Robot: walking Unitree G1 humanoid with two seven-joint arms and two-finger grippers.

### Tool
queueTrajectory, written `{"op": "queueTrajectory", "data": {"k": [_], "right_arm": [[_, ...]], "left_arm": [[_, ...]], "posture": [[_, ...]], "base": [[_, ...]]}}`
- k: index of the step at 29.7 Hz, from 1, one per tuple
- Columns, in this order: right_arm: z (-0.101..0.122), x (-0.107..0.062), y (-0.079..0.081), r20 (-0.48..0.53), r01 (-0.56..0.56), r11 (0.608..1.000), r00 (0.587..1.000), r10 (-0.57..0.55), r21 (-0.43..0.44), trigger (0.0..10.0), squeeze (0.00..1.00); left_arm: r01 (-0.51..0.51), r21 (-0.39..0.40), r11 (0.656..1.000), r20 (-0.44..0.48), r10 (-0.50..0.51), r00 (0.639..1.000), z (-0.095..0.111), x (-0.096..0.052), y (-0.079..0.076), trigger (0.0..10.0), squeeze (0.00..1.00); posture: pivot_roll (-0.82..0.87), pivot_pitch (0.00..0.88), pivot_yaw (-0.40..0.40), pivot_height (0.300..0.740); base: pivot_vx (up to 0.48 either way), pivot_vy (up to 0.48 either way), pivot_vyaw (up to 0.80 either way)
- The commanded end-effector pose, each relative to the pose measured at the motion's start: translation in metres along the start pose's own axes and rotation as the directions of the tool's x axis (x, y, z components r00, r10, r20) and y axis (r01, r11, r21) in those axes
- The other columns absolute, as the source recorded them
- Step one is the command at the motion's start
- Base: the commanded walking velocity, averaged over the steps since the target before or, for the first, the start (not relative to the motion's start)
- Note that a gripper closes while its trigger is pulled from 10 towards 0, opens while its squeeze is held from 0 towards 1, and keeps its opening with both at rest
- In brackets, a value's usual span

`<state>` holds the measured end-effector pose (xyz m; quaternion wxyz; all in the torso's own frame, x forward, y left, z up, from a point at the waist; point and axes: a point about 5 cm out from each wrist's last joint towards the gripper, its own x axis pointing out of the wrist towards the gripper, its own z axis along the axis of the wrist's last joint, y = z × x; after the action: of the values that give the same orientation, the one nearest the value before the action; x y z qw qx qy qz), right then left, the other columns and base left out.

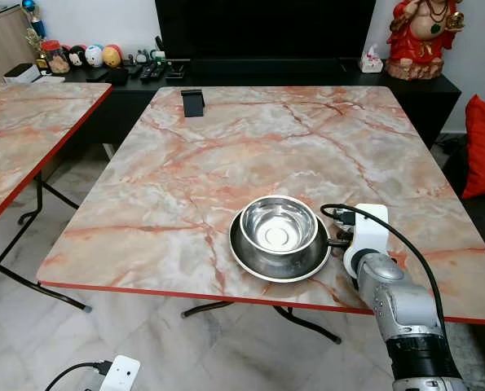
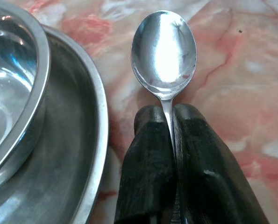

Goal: Setting the table

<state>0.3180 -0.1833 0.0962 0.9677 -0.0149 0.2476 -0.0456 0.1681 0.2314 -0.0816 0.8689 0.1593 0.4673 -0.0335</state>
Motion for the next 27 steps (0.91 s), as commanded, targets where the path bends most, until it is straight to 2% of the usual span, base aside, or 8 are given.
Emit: {"op": "queueTrajectory", "data": {"k": [1, 27], "right_arm": [[-0.002, 0.000, 0.000, -0.004, 0.007, 1.000, 1.000, -0.007, -0.004, 10.0, 0.00], [-0.016, 0.004, -0.001, -0.040, 0.030, 0.999, 0.999, -0.030, -0.013, 10.0, 0.00]], "left_arm": [[-0.006, 0.021, 1.000, -0.011, 0.006, 1.000, -0.003, -0.001, 0.004, 10.0, 0.00], [-0.009, 0.025, 1.000, -0.006, 0.009, 1.000, -0.002, -0.001, 0.005, 10.0, 0.00]], "posture": [[-0.03, 0.000, 0.037, 0.740], [-0.02, 0.000, 0.037, 0.740]], "base": [[0.000, 0.000, 0.00], [0.000, 0.000, 0.00]]}}
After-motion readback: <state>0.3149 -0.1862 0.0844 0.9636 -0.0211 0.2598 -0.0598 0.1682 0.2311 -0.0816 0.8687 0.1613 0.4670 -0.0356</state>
